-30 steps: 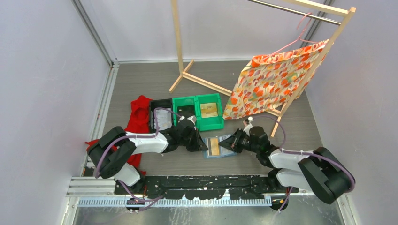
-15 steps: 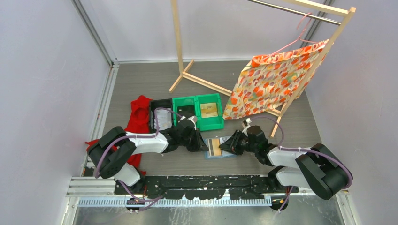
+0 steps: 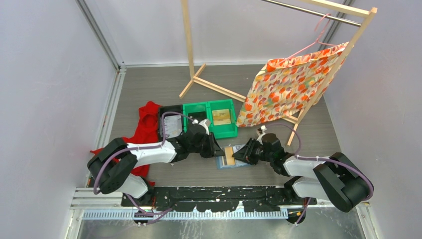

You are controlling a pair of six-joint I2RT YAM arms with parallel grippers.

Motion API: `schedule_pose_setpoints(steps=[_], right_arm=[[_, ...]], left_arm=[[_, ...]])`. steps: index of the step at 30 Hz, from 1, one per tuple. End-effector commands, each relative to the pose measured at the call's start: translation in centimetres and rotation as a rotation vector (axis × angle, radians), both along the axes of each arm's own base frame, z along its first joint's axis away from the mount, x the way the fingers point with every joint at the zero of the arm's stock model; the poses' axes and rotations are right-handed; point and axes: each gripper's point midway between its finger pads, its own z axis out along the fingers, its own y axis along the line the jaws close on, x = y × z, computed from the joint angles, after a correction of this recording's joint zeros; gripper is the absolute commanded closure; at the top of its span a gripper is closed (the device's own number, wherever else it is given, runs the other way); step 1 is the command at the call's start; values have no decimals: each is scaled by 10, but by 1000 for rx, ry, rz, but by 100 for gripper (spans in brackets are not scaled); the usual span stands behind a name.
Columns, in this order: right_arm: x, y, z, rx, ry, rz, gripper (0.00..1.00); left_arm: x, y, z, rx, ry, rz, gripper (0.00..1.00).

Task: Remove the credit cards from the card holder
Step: Remove the credit card from the card holder.

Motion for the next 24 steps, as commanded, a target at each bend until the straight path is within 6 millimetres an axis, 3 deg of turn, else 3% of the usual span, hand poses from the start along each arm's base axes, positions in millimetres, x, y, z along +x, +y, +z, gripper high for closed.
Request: schedule_pose_setpoints(steps=[1,12,24], right_arm=[[9,5,8,2,-34,3,69],[8,2,10,-10,-40,2,60],[10,0,14,-15,-52,-13,61]], left_arm=[[12,-15,16,-49,-57,-5,78],[15,-19,-12,-2,-15,-1,76],[10,-20,-23,33,7,-16,76]])
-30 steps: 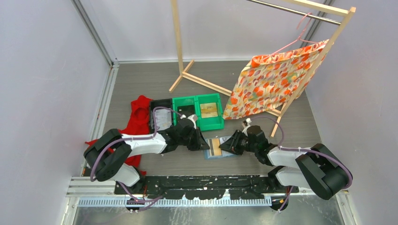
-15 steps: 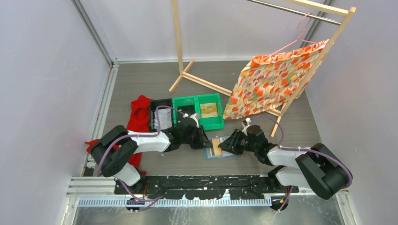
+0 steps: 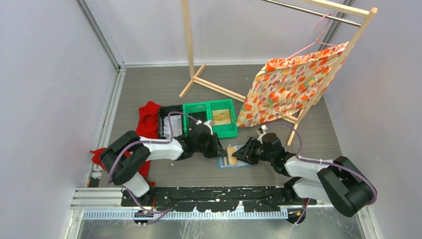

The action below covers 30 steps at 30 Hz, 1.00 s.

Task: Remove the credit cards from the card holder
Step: Remove the credit card from the card holder.

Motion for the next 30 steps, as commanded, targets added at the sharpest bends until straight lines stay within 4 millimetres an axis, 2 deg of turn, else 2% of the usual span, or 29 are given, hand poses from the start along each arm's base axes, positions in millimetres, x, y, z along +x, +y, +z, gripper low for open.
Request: schedule_pose_setpoints(steps=[1,4,14,23,30], right_arm=[[10,2,11,-3,-47,-12,63],[10,2,10,-8,-48,-7,67],[9,4,7,56,-37,-30,70],[11,-1,5,120,-27,-85,85],[12,-9,5,116,-35,-126,88]], left_arm=[[2,-9,-1,5,-15,-20,76],[0,-12,-1,3,-14,-27,77],[-2,-8,-13,42,8,-26,77],[-4,-3,-24,83,29,-24,77],[-8,6,-33,116,46,-8,78]])
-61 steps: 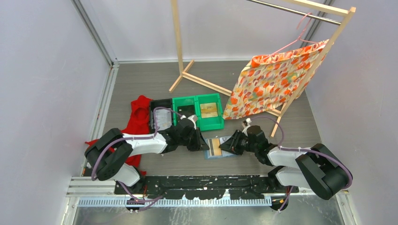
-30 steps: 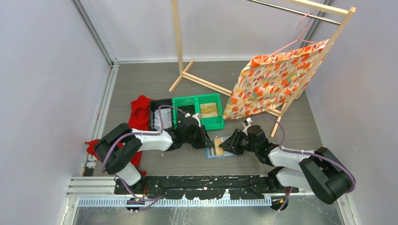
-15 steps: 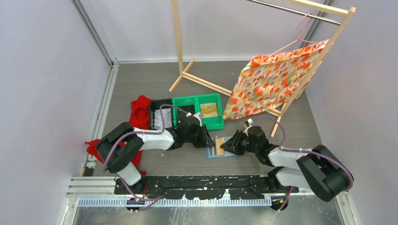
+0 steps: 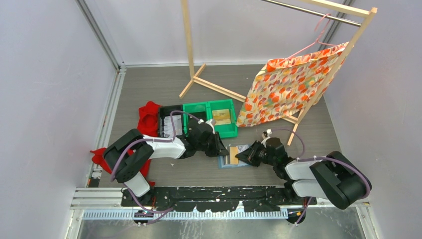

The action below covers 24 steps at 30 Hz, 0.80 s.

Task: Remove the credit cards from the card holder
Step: Remove the credit card from the card holder.

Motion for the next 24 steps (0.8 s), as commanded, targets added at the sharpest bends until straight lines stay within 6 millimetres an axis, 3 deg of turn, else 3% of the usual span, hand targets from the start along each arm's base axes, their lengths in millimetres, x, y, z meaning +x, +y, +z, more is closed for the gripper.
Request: schedule_pose_setpoints(steps=[1,7,16,24], right_arm=[[12,-1,18,41,-70,-44,88],[10,-5,20,30,-87,-47,81],[11,-1,25,49,-109,-21,87],[10,-9,11,27,-92,-46,99]], left_arm=[[-13,17,-32,116,45,-1,78],[-17,21,-36,125,59,1,78],[-16,18,-34,119,62,-5,78],[-18,23,-36,137,65,3,78]])
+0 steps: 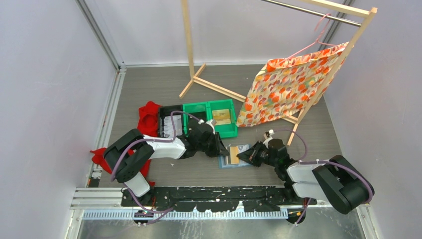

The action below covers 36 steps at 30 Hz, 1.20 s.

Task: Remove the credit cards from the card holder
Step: Remove the credit card from the card holder.

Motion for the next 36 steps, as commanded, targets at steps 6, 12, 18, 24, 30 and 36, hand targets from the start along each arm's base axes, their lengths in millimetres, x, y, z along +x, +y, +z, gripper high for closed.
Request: schedule_pose_setpoints(steps=[6,12,18,24,30,36], right_arm=[[-3,-12,-6,-12,-49,-17,99],[-7,-19,-14,-56,-36,-13,99],[-11,-26,-21,-89,-8,-24,99],[-10,-28,-16,-93,-17,-36,99],[-19,-39,-19,-158,11,-43,99],[-20,-44,-1,-159,-32,-63,99]], left_arm=[[-20,29,-39,149,74,8,78],[-23,34,-41,159,82,16,78],[-23,39,-39,176,75,24,78],[-24,44,-40,196,73,26,78],[-26,50,-39,203,66,35,78],[-25,45,-35,185,63,24,78]])
